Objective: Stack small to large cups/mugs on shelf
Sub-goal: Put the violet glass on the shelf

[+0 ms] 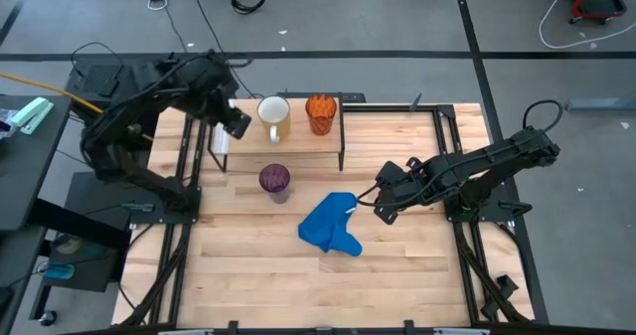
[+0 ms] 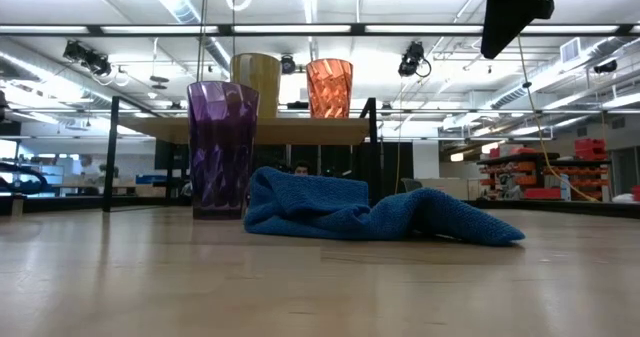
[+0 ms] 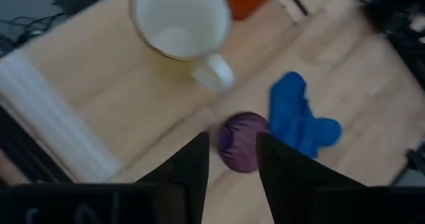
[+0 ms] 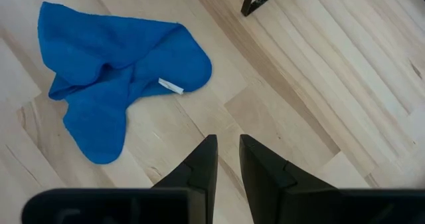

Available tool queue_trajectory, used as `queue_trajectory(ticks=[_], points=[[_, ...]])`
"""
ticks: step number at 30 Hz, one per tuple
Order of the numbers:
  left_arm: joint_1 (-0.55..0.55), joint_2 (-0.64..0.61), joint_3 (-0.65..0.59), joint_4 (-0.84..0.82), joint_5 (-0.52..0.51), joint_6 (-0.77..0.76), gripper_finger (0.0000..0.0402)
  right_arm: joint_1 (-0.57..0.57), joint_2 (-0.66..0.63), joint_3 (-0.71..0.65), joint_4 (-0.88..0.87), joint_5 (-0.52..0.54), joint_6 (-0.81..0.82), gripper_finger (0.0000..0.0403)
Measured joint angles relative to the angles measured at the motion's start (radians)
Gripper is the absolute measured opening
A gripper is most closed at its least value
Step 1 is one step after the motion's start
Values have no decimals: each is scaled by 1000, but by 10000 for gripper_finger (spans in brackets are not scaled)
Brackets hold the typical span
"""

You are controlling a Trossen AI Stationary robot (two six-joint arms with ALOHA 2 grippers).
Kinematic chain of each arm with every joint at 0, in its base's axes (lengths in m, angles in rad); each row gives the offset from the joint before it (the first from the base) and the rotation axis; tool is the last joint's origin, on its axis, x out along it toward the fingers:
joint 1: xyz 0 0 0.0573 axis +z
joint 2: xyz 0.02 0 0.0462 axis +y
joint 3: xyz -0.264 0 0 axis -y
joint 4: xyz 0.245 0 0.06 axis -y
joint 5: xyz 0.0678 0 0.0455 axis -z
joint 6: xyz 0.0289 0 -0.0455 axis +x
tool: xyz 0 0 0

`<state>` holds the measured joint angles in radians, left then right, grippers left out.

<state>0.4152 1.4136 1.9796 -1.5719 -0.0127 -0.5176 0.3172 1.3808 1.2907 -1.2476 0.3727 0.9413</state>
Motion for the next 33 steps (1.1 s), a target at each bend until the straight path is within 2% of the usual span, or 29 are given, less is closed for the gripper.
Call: queue_trajectory(ticks=[10,13,16,20,24,28,33], points=[[-270,-37,-12,2,3,-211,114,0,0,0,-3,-12,-2,71],[-353,-36,-76,3,-43,-275,107,0,0,0,-3,-12,-2,71],[-406,-34,-210,2,-121,-346,98,0,0,0,-3,-12,-2,71],[-427,-32,-417,0,-134,-447,91,0,0,0,-3,-12,-3,71],[-417,-32,-567,50,-113,-555,90,0,0,0,-3,-12,-23,71],[-416,-32,-627,151,-73,-571,96,0,0,0,-3,-13,-27,71],[-411,-32,-631,264,-86,-571,96,0,0,0,-3,-13,-27,71]])
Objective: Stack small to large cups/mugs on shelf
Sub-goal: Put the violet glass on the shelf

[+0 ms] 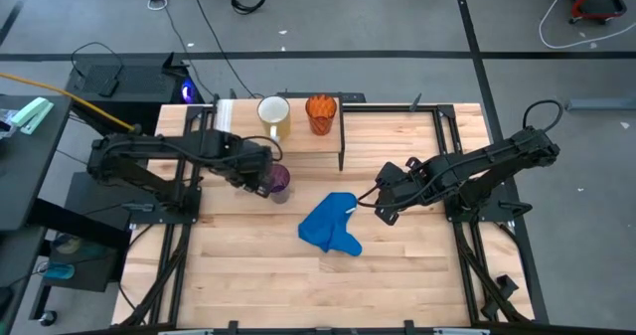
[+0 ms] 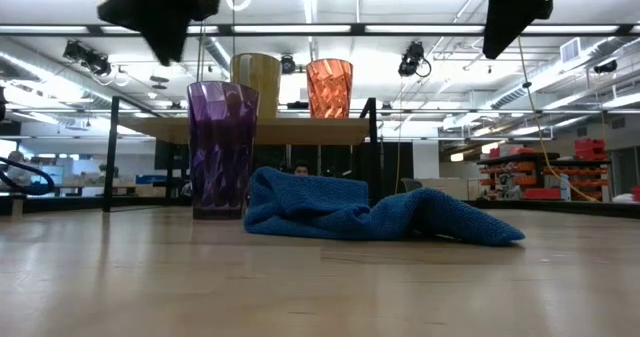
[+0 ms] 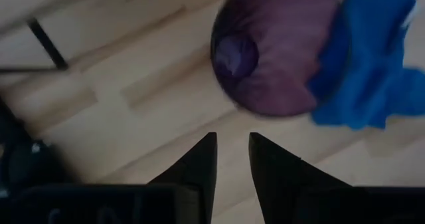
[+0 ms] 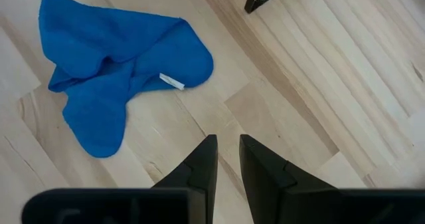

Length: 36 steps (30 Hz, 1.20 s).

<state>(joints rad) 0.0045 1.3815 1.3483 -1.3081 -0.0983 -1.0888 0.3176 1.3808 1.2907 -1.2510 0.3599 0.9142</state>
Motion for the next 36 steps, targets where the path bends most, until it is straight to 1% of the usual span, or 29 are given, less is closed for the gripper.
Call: queue_trajectory(ticks=[4,18,26,29,36], points=[[23,1,0,19,-59,-28,92,0,0,0,0,0,2,71],[83,73,0,38,-77,10,124,0,0,0,1,0,10,71],[84,139,0,42,-73,38,141,0,0,0,1,0,10,71],[84,165,0,43,-74,42,141,0,0,0,1,0,10,71],[83,204,0,52,-73,54,128,0,0,0,1,0,10,71]])
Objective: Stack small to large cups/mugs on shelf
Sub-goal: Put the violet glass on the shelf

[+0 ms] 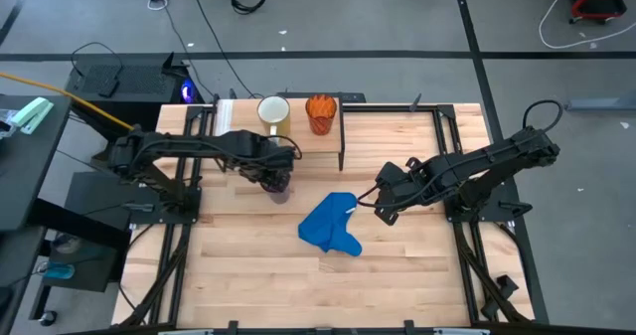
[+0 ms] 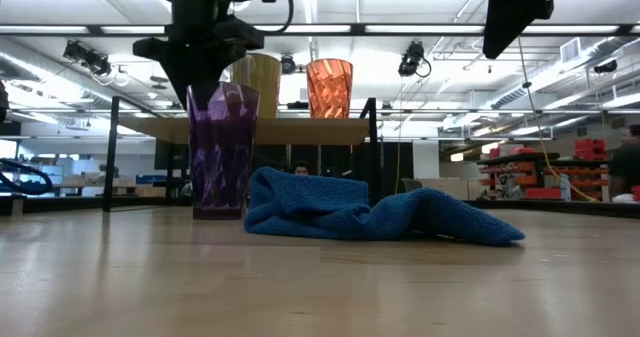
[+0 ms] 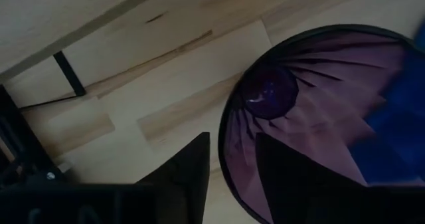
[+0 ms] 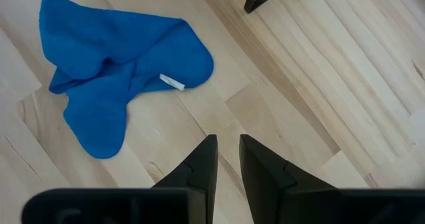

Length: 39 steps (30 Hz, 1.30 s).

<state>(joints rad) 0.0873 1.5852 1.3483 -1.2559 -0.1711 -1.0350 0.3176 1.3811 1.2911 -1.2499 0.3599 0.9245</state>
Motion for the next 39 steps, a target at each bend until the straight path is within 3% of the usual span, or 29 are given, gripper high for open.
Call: queue_trajectory(ticks=[7,16,22,30,39], points=[[1,-5,0,5,0,25,103,0,0,0,0,0,0,71],[-2,-9,4,17,11,77,14,0,0,0,0,0,-2,71],[-20,-9,35,-22,42,136,16,0,0,0,0,1,-11,71],[-66,-9,297,-320,96,184,11,0,0,0,0,1,-32,71],[-68,-78,578,-315,98,187,11,0,0,0,-8,-2,-46,71]])
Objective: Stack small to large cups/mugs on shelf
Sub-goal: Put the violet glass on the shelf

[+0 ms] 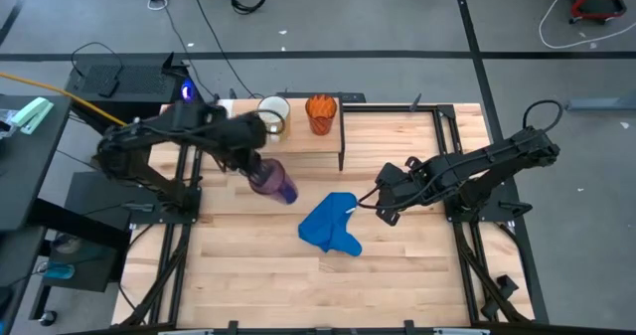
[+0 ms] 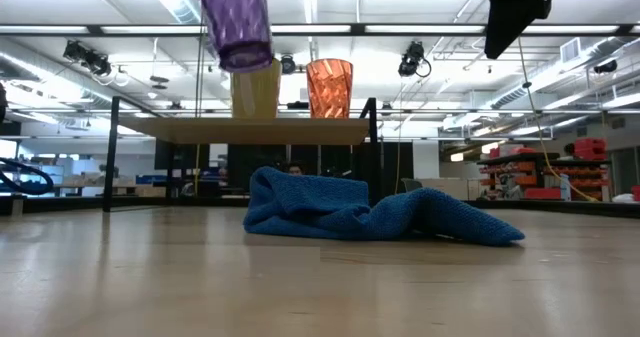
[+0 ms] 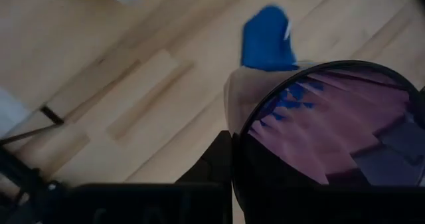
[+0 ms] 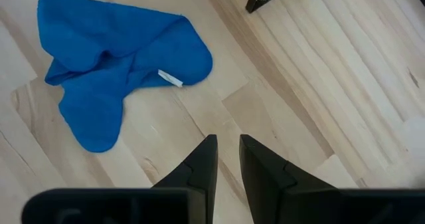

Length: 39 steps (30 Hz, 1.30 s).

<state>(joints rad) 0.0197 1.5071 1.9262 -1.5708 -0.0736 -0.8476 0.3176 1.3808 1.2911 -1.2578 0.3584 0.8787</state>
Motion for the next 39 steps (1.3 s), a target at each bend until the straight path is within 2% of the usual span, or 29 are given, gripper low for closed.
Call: queue_trajectory(ticks=[13,22,28,30,39], points=[[136,-167,78,-4,-32,59,11,0,0,0,-3,-1,-18,71],[280,-298,180,-2,-210,61,11,0,0,0,-2,-1,-18,71],[419,-346,195,-1,-311,101,11,0,0,0,-2,-1,-13,71],[473,-345,195,-1,-303,119,11,0,0,0,-1,-7,-7,71],[746,-248,193,0,-126,284,11,0,0,0,-1,-32,46,71]])
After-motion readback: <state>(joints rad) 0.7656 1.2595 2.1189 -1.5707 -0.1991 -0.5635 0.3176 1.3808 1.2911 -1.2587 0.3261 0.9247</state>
